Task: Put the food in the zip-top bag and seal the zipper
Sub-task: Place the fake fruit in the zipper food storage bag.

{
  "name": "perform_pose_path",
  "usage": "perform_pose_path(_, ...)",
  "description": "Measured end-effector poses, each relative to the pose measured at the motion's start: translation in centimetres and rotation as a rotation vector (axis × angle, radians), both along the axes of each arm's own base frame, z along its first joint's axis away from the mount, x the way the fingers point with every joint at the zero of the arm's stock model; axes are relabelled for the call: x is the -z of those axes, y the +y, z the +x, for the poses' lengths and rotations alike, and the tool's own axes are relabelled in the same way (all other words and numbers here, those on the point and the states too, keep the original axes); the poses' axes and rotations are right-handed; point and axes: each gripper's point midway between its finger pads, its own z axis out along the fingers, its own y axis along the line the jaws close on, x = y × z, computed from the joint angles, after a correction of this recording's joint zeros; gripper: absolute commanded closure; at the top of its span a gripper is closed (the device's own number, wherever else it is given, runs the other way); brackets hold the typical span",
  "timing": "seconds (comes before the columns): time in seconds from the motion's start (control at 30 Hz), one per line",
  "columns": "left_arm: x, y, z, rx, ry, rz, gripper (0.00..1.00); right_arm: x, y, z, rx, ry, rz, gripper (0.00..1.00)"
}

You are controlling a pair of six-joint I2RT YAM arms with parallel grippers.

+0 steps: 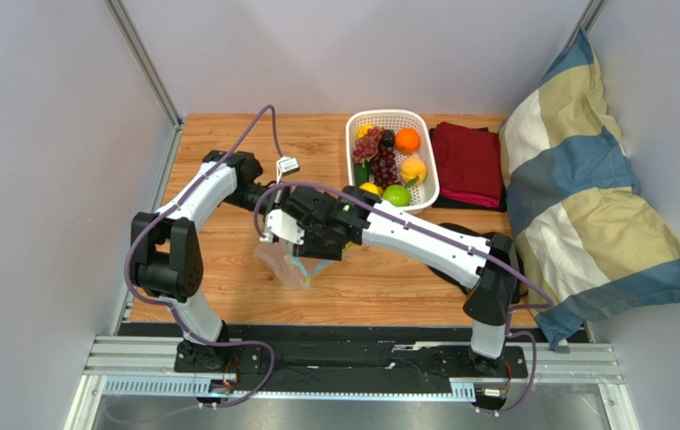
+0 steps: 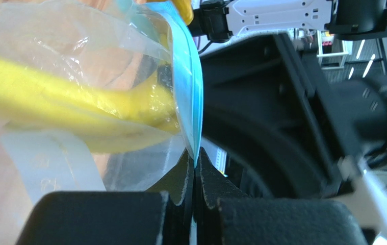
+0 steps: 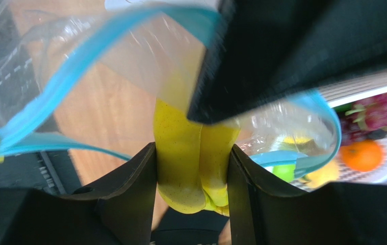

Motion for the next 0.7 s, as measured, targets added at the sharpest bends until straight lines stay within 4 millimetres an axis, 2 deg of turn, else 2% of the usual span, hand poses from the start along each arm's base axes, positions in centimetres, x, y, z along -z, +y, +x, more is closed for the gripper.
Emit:
perform_pose_path(0.23, -0.9, -0.1, -0.2, -0.009, 0.025, -0.026, 1.0, -1.2, 2.4, 0.0, -0.141, -0.228, -0.05, 0.96)
perform_pose_path(0.47, -0.6, -0.3, 0.3, 0.015, -0.051, -0.062, 1.0, -0.6, 2.1, 0.0, -0.262, -0.383, -0.133, 0.91)
perform_pose_path(0.57, -0.5, -0.5, 0.8, 0.022, -0.096, -0.087, 1.0, 0.2, 2.0, -1.0, -0.347, -0.419, -0.159, 0.91)
perform_pose_path(0.7, -0.7, -0.6, 1.1, 0.026, -0.14, -0.114, 1.0, 1.2, 3.8, -3.1, -0.482, -0.467, -0.159, 0.9)
